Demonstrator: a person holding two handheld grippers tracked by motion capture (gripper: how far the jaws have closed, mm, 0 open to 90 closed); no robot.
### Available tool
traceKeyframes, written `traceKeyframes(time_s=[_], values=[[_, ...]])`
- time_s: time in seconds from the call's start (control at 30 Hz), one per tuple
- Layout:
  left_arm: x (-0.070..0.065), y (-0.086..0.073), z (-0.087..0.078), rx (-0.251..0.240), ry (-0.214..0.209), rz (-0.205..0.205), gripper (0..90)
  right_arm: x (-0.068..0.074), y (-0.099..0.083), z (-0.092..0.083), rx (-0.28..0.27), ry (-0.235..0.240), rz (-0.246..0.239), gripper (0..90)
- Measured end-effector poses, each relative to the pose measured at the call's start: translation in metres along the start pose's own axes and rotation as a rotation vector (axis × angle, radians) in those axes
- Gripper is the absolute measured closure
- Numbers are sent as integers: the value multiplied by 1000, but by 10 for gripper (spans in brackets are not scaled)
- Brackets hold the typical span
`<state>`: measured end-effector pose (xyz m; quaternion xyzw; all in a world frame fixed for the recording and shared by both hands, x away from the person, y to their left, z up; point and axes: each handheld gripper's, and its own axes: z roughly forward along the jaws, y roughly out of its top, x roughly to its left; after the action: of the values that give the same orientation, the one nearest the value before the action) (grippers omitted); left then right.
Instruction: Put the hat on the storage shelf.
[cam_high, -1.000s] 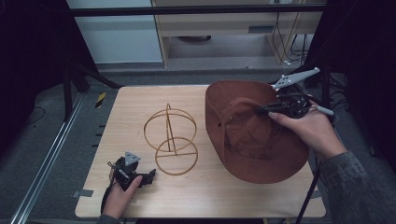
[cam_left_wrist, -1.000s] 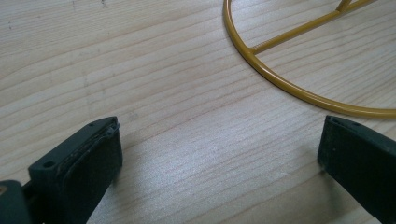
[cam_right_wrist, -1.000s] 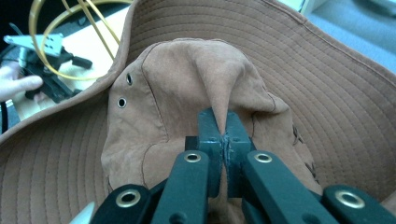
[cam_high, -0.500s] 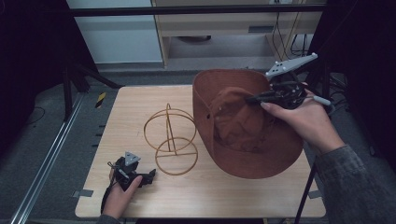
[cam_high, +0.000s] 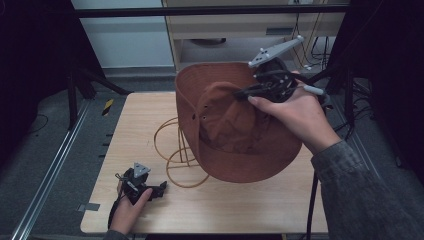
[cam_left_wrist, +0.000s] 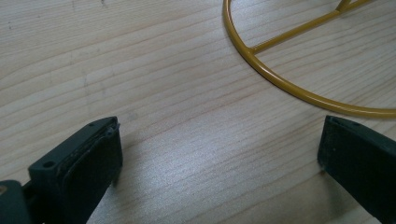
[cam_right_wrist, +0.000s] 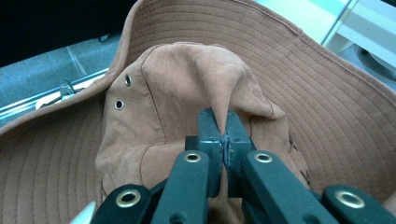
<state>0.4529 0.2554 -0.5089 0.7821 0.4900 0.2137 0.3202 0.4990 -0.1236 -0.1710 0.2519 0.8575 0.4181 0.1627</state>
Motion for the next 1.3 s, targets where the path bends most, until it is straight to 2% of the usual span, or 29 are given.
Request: traceKeyframes(time_s=[0.23,0.47,1.0,1.3], values=[[0,0,0,3,-2,0,0,16,20,14,-3,20,-30,893],[0,0,0,4,-3,2,0,23,34,21,1,31,-43,893],[0,0,0,3,-4,0,0,39,56,36,-13,54,-75,893],[0,0,-1,4,-4,0,0,49,62,48,-18,76,-91,893]])
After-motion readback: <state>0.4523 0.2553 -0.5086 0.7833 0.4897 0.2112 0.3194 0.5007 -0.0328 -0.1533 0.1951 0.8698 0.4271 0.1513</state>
